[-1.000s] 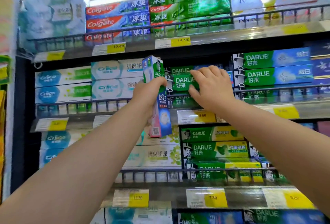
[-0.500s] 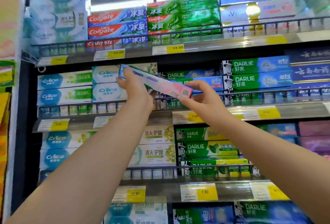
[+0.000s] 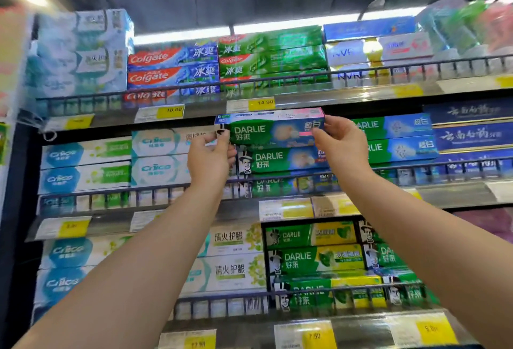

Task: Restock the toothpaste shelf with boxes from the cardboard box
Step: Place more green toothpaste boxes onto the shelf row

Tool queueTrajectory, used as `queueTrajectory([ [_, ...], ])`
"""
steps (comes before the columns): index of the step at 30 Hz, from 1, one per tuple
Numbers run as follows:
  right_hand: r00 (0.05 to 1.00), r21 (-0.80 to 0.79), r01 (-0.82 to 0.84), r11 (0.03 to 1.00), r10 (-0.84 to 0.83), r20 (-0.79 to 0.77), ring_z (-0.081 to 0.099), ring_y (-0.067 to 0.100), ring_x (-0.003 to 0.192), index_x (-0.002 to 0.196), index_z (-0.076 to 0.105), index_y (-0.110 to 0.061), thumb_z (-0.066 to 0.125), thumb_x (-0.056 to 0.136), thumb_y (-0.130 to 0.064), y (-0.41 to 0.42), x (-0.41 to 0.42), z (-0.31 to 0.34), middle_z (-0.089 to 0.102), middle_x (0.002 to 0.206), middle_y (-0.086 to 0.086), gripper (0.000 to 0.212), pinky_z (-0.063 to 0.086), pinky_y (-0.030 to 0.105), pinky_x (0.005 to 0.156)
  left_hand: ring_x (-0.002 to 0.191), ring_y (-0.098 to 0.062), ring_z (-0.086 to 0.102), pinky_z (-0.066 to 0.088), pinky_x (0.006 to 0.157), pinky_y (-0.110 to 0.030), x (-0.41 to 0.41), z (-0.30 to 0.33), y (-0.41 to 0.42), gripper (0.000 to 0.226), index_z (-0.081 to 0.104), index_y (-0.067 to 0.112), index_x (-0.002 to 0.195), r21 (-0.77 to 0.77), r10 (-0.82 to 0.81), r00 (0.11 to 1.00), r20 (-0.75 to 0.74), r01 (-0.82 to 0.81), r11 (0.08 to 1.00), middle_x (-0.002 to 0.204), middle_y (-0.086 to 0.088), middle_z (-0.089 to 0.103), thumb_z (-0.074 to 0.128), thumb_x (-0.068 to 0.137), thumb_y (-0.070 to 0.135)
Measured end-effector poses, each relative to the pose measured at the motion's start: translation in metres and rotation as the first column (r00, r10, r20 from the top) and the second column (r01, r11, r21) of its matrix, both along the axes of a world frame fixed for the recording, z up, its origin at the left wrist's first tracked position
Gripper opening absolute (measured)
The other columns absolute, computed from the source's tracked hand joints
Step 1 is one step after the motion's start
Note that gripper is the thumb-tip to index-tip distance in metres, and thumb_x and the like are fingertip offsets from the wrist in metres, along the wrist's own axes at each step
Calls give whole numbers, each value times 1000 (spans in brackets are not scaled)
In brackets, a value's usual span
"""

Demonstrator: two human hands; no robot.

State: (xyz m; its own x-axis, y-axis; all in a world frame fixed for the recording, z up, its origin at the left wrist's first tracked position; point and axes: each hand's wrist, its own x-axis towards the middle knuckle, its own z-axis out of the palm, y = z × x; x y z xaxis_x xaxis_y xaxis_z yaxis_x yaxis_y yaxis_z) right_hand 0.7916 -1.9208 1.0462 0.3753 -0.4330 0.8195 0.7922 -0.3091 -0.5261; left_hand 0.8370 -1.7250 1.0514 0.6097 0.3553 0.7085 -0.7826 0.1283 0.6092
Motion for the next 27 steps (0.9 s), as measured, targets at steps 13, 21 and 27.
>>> queueTrajectory([
  [13,956,-111,288,951,-292,-19,58,6,79,106,68,-13,64,86,-30,-9,2,2,63,87,-6,26,42,13,63,48,-10,54,49,53,-27,11,-4,1,34,63,4,94,114,178,984,-22,-174,978,64,0,61,65,85,37],
  [21,901,-118,416,902,-426,-77,59,12,84,104,67,-14,63,86,-36,-21,7,3,69,98,-1,29,44,26,73,86,-17,55,38,73,-27,4,-4,-5,30,63,18,102,403,377,925,42,-361,841,89,6,57,64,85,42],
  [27,883,-120,447,887,-458,-99,61,12,88,110,67,-14,62,87,-36,-23,7,6,70,103,2,33,44,23,76,86,-16,53,38,75,-26,4,-11,-3,49,52,19,126,526,416,898,145,-426,736,92,6,56,69,83,33],
])
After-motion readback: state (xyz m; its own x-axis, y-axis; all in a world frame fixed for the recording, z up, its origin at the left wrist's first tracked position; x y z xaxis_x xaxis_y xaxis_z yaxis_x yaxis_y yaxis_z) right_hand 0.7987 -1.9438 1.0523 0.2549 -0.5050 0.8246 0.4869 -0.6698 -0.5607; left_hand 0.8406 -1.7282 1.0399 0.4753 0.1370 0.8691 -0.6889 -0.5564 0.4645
